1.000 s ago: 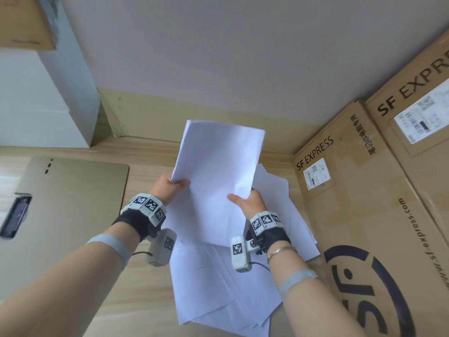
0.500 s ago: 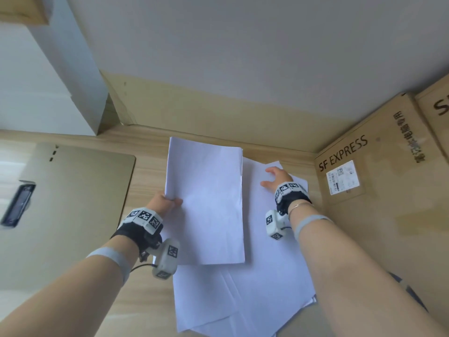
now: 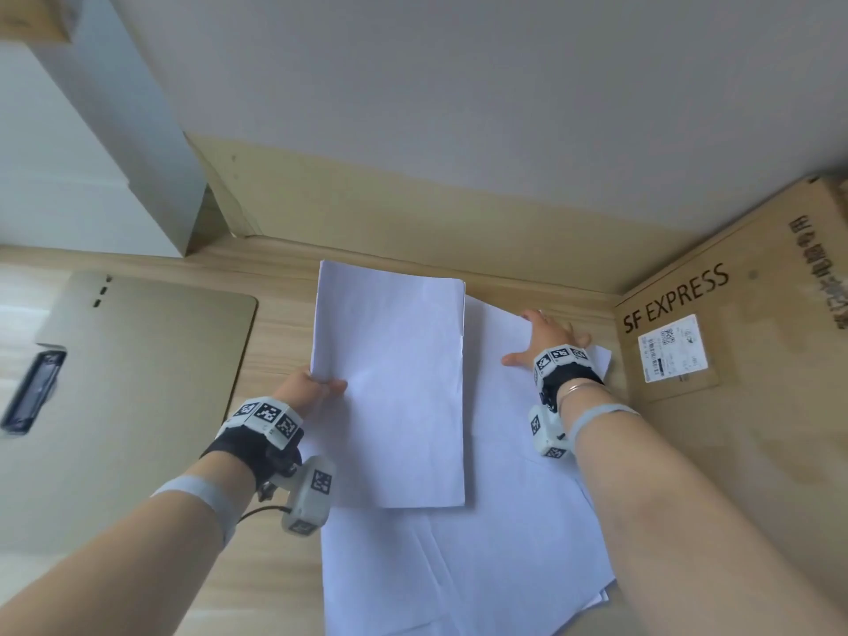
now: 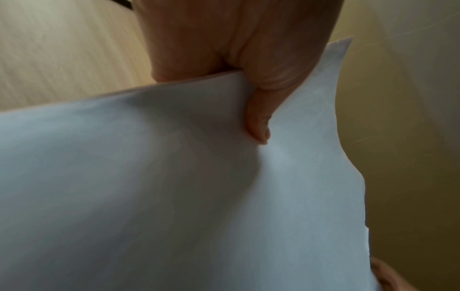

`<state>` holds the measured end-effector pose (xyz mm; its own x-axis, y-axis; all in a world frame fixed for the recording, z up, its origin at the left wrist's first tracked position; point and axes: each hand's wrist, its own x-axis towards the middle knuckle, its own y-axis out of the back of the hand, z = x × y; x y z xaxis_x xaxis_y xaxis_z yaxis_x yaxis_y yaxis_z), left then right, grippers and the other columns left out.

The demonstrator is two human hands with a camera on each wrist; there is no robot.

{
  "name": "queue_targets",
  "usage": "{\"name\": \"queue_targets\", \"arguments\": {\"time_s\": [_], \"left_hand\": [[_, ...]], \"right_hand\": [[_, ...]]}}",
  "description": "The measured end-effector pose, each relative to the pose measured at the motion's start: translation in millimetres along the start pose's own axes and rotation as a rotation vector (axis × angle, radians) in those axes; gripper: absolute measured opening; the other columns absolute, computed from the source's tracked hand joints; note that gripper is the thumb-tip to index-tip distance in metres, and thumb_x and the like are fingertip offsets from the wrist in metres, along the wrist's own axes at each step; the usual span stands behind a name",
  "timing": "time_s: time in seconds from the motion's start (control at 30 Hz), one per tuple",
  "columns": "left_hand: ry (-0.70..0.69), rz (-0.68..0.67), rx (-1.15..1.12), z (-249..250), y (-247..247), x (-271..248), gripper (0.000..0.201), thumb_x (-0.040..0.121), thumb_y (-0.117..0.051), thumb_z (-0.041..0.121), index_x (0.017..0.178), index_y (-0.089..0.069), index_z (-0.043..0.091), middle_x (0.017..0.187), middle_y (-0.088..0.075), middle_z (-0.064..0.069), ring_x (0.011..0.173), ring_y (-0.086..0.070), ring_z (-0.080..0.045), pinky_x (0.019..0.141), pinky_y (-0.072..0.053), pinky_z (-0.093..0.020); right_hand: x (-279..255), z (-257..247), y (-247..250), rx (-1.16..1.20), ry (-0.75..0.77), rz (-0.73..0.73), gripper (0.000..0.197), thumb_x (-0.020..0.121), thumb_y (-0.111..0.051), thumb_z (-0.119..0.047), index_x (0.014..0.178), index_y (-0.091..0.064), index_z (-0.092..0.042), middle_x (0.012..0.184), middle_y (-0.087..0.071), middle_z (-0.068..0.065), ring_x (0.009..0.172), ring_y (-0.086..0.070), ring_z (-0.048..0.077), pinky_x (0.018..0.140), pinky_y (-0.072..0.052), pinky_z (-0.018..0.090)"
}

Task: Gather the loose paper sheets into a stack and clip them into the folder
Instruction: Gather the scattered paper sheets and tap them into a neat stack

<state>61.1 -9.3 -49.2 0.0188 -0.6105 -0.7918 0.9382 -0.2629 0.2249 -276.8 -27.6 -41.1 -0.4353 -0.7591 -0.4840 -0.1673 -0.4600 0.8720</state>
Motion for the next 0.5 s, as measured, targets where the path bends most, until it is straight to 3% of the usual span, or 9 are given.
{"name": "queue_targets", "arguments": {"time_s": [0.07,0.17,0.27,0.37,0.43,0.5], "left_hand": [[-0.001,0.005,0.013,-1.0,-0.2,0.1,0.039,0.085,-0.065,0.013,0.118,-0.056,-0.006,0.107,-0.063,-0.022,0.104,-0.061,-0.037,0.101,-0.045,-0.049],[-0.015,0.003,0.04,-1.2,0.4,-3.7,0.041,0.084,-0.065,0.015,0.119,-0.056,-0.006,0.108,-0.062,-0.022,0.105,-0.061,-0.037,0.101,-0.045,-0.048],[-0.026,0.021,0.049,-2.1,2.9,-6.7,0.043,0.083,-0.067,0.013,0.119,-0.055,-0.007,0.107,-0.062,-0.021,0.102,-0.061,-0.035,0.1,-0.046,-0.049],[-0.021,0.023,0.069,-3.3,5.7,-13.9,0.048,0.082,-0.068,0.014,0.124,-0.052,-0.005,0.123,-0.06,-0.025,0.112,-0.059,-0.039,0.101,-0.045,-0.049],[-0.022,0.025,0.084,-4.9,6.4,-18.4,0.05,0.083,-0.067,0.014,0.126,-0.05,-0.005,0.124,-0.059,-0.024,0.114,-0.057,-0.04,0.101,-0.045,-0.045],[-0.025,0.022,0.107,-8.1,7.1,-22.3,0.049,0.084,-0.066,0.015,0.126,-0.051,-0.007,0.124,-0.059,-0.024,0.115,-0.057,-0.04,0.1,-0.045,-0.043]], "right_hand": [[-5.2,2.9,9.1,0.013,0.024,0.026,0.056,0.079,-0.066,-0.035,0.131,-0.045,-0.026,0.134,-0.055,0.001,0.126,-0.046,0.023,0.103,-0.027,0.041],[-19.4,13.2,20.5,0.114,-0.007,-0.057,0.045,0.087,-0.06,-0.029,0.127,-0.053,-0.01,0.128,-0.058,0.014,0.119,-0.054,0.03,0.097,-0.043,0.035],[-36.9,26.4,18.8,0.201,-0.045,-0.134,0.047,0.084,-0.066,-0.032,0.121,-0.057,-0.004,0.122,-0.062,0.016,0.111,-0.059,0.031,0.089,-0.046,0.032],[-62.0,39.0,1.0,0.227,-0.091,-0.221,0.052,0.084,-0.066,-0.034,0.124,-0.054,-0.002,0.129,-0.058,0.016,0.118,-0.055,0.03,0.089,-0.044,0.03],[-80.6,44.7,-18.2,0.24,-0.134,-0.248,0.052,0.084,-0.066,-0.034,0.123,-0.053,-0.002,0.128,-0.058,0.015,0.116,-0.057,0.03,0.084,-0.043,0.029],[-97.6,47.7,-39.9,0.269,-0.187,-0.246,0.06,0.082,-0.068,-0.036,0.127,-0.049,-0.001,0.133,-0.052,0.014,0.118,-0.056,0.03,0.09,-0.044,0.031]]}}
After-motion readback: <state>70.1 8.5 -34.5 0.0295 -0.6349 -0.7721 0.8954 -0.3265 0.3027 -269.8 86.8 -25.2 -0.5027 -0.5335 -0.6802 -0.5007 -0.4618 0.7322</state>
